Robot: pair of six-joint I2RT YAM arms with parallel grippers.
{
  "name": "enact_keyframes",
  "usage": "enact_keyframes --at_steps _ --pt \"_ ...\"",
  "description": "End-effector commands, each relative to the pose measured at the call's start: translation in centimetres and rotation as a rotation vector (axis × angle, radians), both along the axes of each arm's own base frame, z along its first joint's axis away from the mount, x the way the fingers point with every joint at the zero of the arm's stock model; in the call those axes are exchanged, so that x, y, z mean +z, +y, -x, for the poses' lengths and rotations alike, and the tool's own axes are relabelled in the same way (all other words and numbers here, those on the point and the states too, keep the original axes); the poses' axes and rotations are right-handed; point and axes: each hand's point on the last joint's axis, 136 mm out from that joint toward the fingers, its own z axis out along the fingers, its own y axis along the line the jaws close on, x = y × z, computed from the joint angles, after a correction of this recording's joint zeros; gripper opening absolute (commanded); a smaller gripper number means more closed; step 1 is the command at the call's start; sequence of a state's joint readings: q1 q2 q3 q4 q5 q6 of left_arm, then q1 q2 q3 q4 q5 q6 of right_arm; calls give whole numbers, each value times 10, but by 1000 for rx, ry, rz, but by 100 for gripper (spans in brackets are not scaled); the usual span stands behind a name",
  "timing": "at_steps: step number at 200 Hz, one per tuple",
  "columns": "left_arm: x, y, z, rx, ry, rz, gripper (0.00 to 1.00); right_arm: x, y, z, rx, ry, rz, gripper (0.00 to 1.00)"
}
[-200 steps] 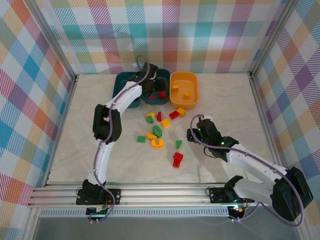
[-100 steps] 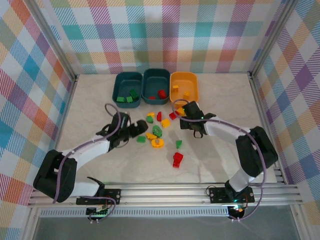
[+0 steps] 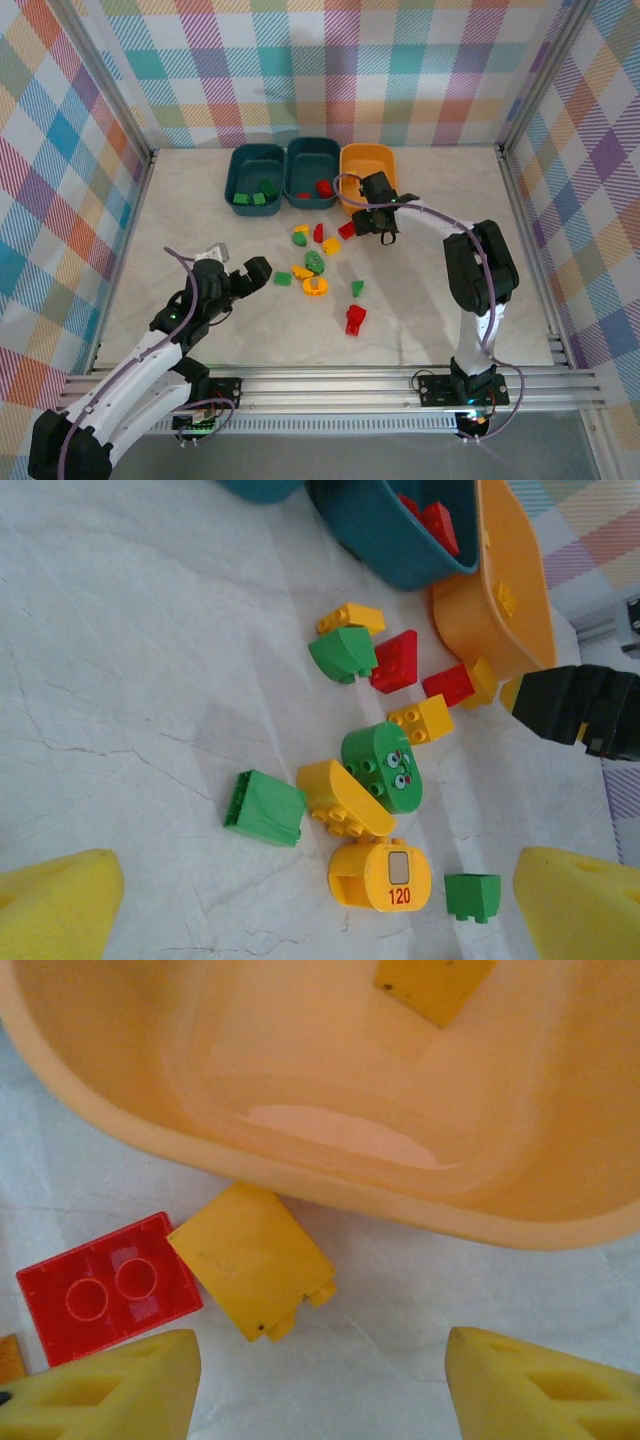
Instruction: Sort the legos into containers by color
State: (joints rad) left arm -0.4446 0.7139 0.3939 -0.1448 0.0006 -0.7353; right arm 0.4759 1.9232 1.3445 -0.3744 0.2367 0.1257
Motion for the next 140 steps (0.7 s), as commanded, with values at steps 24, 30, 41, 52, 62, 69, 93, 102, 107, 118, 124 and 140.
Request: enact_keyframes --at_steps 24,30,41,52,62,69,93,102,107,118,124,140 --pt "-14 8 8 -1 29 -66 100 -13 13 -5 130 46 31 65" --pt "-14 8 9 -4 32 -67 100 -13 13 -7 132 46 37 64" --pt "-13 8 9 -9 30 -72 100 -13 15 -9 140 44 39 63" --pt "-13 9 10 -7 29 -80 100 -13 16 -12 151 42 42 62" --pt "-13 10 10 -10 26 -90 100 -15 17 -14 161 44 52 60" --pt "-12 10 9 -12 19 -93 100 -17 17 -15 166 41 62 60" --pt "-9 10 7 -13 4 -104 100 -19 20 -18 185 47 60 57" --pt "-8 10 7 -12 4 -104 100 -21 21 -18 187 49 60 57" --pt "-8 10 7 -11 2 -102 100 -21 21 -19 191 49 57 56" --pt "-9 11 7 -8 2 -100 100 -25 23 -18 202 59 55 55" --pt "-10 11 7 -7 3 -98 100 -27 24 -17 211 65 51 55" --pt "-12 11 8 -7 9 -100 100 -29 29 -15 233 78 31 53"
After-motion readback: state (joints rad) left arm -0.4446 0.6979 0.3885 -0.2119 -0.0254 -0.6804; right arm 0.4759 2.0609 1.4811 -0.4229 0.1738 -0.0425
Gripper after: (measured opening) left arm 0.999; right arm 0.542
